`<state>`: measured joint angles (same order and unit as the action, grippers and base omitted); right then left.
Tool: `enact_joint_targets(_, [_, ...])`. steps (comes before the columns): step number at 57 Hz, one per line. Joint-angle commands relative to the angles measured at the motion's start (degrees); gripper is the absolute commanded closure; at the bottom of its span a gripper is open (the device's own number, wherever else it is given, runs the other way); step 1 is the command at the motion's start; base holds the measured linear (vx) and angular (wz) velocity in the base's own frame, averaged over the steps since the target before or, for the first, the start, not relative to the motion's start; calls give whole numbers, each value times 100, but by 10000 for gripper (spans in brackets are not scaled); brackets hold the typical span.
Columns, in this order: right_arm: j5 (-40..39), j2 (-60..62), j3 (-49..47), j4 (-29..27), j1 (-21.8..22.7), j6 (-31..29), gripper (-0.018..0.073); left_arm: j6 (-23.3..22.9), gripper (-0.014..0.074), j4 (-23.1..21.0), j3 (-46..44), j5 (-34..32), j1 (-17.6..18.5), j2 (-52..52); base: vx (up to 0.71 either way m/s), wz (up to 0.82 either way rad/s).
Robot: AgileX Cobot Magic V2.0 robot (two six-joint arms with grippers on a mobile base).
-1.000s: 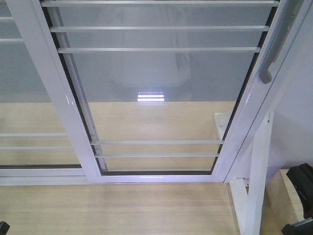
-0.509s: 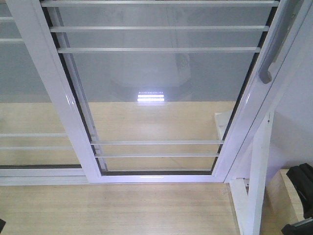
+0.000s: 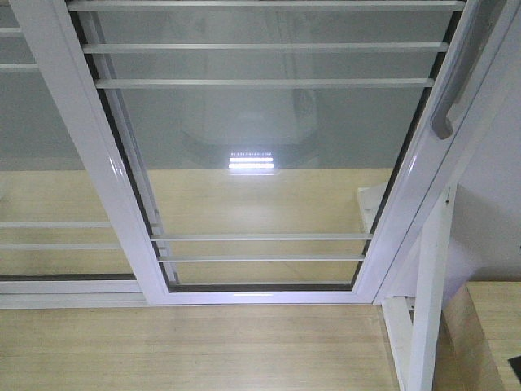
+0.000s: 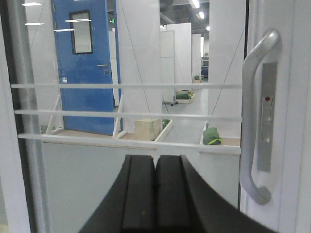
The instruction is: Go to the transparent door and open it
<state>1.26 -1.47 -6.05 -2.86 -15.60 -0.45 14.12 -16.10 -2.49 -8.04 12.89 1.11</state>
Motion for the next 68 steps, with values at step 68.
enact_joint_targets(68, [360, -5571, -4265, 441, 30, -437, 288, 2, 356, -72, -4746, -89, 36, 6196, 0, 0])
